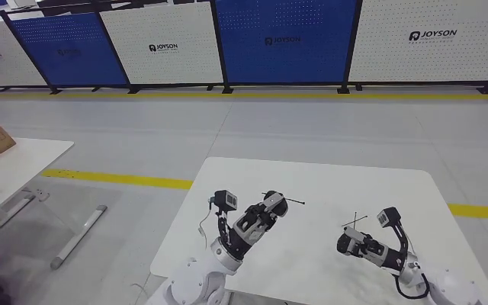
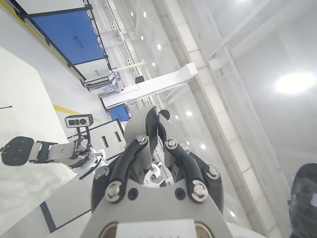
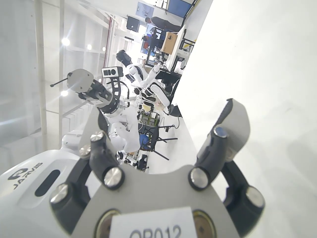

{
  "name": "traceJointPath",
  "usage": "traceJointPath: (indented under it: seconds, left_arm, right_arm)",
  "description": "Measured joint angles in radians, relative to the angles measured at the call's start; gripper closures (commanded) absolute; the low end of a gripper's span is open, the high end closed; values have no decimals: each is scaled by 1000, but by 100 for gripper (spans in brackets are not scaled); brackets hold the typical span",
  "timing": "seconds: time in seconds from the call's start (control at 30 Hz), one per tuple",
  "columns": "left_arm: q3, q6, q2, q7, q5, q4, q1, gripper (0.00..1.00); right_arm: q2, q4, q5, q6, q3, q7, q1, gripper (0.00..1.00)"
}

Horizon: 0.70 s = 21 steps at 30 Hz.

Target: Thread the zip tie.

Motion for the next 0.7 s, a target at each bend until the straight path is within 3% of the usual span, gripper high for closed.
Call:
traceJointPath:
  seconds: [0.23, 0.47, 0.7]
  left_arm:
    - [5, 12, 0, 0, 5, 12, -4, 100]
    - [71, 111, -12, 6, -20, 178, -73, 100]
    - [115, 137, -22, 45, 1, 322, -122, 100]
  right_arm:
    - [0, 0, 0, 0, 0, 0, 0, 0]
    - [0, 0, 0, 0, 0, 0, 0, 0]
    - [0, 0, 0, 0, 0, 0, 0, 0]
